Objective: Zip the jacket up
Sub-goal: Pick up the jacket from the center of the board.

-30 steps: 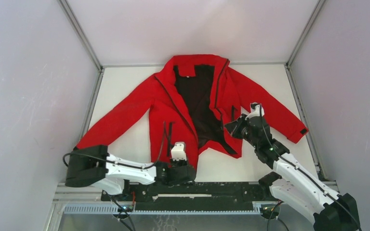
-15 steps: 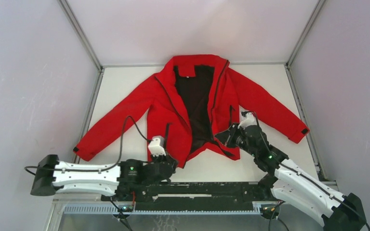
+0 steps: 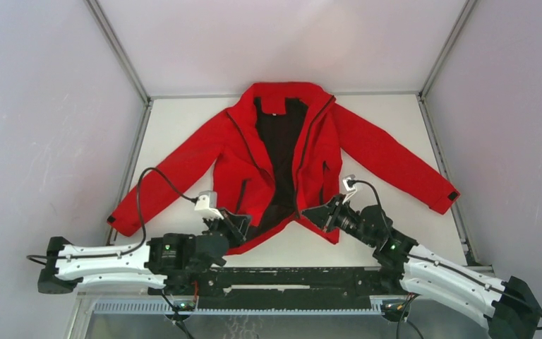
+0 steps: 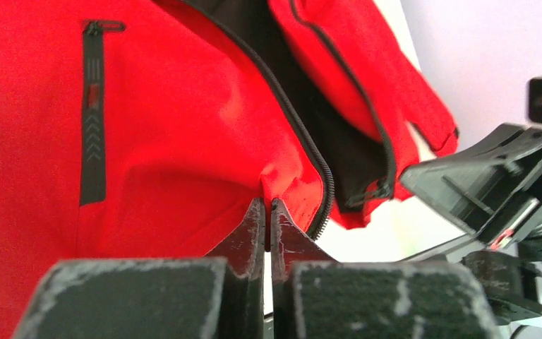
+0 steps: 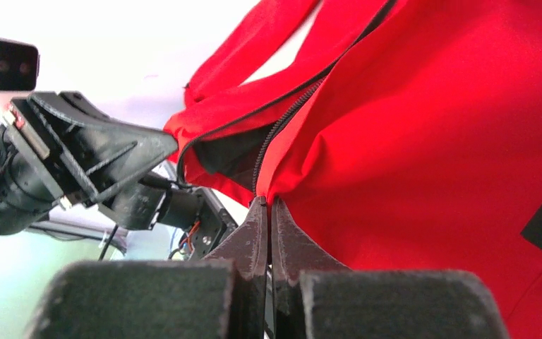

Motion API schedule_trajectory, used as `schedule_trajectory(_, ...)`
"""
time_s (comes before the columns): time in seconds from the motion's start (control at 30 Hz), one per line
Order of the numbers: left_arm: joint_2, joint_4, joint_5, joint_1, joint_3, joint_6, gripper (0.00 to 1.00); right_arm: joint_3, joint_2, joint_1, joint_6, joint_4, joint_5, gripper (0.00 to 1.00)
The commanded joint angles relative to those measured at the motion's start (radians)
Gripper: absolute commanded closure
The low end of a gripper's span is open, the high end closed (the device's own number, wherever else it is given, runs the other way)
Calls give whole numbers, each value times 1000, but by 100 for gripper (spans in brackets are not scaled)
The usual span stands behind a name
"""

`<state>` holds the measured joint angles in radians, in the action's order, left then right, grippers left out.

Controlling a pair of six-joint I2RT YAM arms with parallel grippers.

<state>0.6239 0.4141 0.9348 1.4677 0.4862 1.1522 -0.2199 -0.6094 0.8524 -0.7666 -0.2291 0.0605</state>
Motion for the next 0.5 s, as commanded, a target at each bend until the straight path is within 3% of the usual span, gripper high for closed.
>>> schedule_trajectory(0.0, -27, -175, 72, -5, 4, -145, 100, 31, 2, 60, 3, -282, -13, 100)
schedule_trajectory(0.47, 7, -750, -69, -51, -90, -391, 100, 97, -82, 99, 140, -705, 83, 100)
